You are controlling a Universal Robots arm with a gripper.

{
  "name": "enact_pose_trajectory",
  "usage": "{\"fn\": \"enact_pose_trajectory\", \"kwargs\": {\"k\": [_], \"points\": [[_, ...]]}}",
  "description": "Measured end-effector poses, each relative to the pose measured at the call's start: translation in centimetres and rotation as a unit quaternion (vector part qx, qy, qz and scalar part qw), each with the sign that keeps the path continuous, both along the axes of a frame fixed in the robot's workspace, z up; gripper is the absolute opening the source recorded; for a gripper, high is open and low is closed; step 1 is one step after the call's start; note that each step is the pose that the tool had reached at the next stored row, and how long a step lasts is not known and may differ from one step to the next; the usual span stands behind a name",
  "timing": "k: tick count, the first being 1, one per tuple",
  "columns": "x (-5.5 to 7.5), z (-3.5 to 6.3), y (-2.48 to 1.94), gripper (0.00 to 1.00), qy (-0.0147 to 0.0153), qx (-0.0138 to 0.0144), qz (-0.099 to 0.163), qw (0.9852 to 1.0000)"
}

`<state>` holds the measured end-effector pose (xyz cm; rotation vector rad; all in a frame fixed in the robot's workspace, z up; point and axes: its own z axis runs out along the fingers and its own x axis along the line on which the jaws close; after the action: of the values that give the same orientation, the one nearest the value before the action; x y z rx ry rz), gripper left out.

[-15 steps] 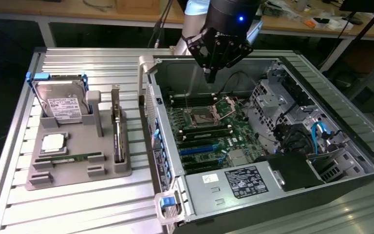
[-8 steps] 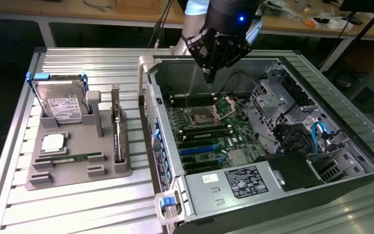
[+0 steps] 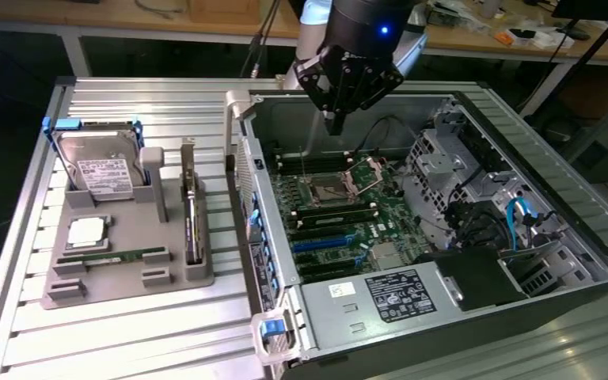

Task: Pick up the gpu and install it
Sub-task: 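Reach for the gpu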

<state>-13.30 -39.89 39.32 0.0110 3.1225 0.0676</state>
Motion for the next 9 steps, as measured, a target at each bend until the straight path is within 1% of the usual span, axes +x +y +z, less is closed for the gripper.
{"fn": "enact_pose_trajectory", "kwargs": {"k": [9], "points": [[-1.4,0.00,0.00,0.11,0.0000,0.0000,0.000,1.0000]]}}
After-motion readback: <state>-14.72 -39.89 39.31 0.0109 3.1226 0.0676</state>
